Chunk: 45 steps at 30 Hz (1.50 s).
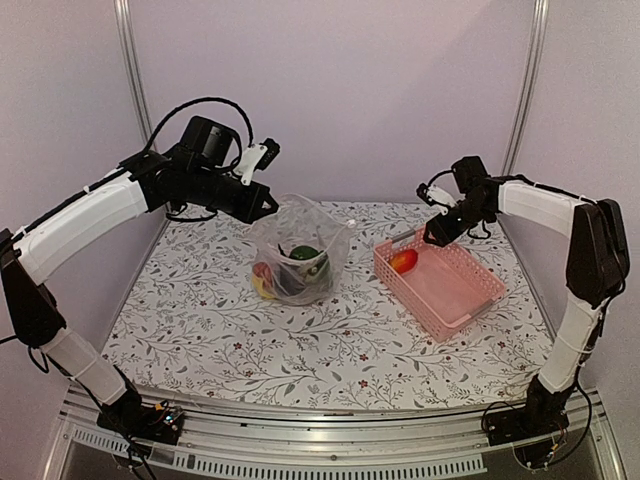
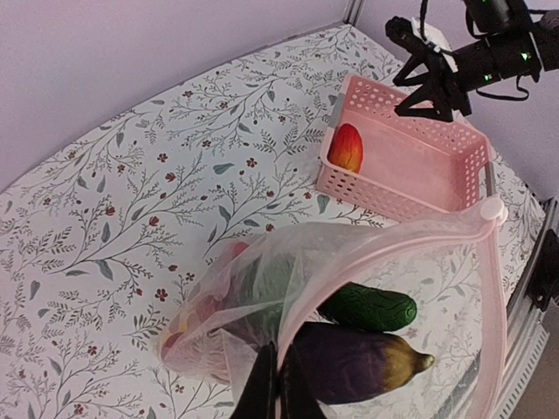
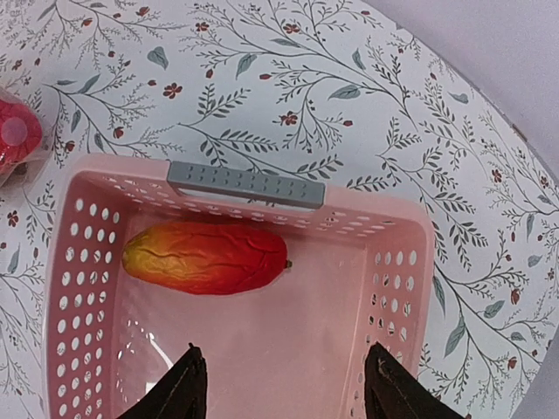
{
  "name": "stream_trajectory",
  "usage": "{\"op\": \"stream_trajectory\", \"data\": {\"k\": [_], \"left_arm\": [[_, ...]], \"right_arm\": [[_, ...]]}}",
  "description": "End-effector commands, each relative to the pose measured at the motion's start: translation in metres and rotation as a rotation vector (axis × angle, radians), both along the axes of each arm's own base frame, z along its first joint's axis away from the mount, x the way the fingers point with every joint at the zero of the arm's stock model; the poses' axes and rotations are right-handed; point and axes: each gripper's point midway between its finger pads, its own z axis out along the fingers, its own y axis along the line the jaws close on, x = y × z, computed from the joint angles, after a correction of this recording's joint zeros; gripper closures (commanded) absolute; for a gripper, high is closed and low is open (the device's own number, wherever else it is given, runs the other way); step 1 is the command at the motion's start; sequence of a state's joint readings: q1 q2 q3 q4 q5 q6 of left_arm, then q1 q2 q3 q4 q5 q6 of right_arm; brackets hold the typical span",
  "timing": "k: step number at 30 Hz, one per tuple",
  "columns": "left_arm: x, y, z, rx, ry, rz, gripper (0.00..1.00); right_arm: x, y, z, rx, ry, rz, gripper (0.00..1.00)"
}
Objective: Place the food in the zip-top bag and seal the zipper
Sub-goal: Adjust the fake fruit in the bin.
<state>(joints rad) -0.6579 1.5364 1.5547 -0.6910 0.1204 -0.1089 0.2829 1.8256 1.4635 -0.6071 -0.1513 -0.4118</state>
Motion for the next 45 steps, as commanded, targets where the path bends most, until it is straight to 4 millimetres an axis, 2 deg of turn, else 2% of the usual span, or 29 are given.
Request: {"op": "stream_trajectory", "data": {"k": [1, 7, 13, 17, 20, 23, 28, 32, 37, 40, 45], "left_arm": [[0.005, 0.001, 0.01, -0.026, -0.021, 0.008, 1.0], [0.007, 0.003, 0.013, -0.022, -0.031, 0.018, 1.0], [0.006, 0.002, 0.009, -0.028, -0.02, 0.021, 1.0], [0.007, 0.0, 0.009, -0.033, -0.016, 0.019, 1.0], [0.009, -0.001, 0.008, -0.031, -0.018, 0.019, 1.0], [0.009, -0.003, 0.008, -0.033, -0.015, 0.012, 1.0], [0.009, 0.002, 0.01, -0.014, -0.028, 0.018, 1.0], [0.008, 0.006, 0.01, -0.004, -0.032, 0.022, 1.0], [0.01, 0.006, 0.004, 0.003, -0.021, 0.022, 1.0], [0.01, 0.006, 0.004, 0.004, -0.021, 0.02, 1.0], [0.007, 0.005, 0.004, 0.0, -0.014, 0.012, 1.0]], "right_arm": [[0.019, 0.037, -0.003, 0.046, -0.016, 0.024, 0.39], [0.019, 0.07, -0.034, 0.022, 0.03, 0.062, 0.39], [0.023, 0.075, -0.064, -0.005, 0.055, 0.039, 0.39], [0.022, 0.065, -0.086, -0.067, 0.068, 0.008, 0.39], [0.012, 0.053, -0.096, -0.114, 0.079, -0.005, 0.38], [0.001, 0.032, -0.103, -0.197, 0.074, -0.017, 0.38], [-0.018, -0.009, -0.094, -0.222, 0.09, -0.046, 0.37], [-0.033, -0.025, -0.073, -0.188, 0.083, -0.049, 0.36], [-0.058, -0.015, -0.047, -0.106, 0.082, 0.02, 0.36], [-0.079, -0.007, -0.043, -0.077, 0.119, 0.117, 0.37], [-0.099, -0.013, -0.034, -0.186, 0.044, 0.347, 0.41]]}}
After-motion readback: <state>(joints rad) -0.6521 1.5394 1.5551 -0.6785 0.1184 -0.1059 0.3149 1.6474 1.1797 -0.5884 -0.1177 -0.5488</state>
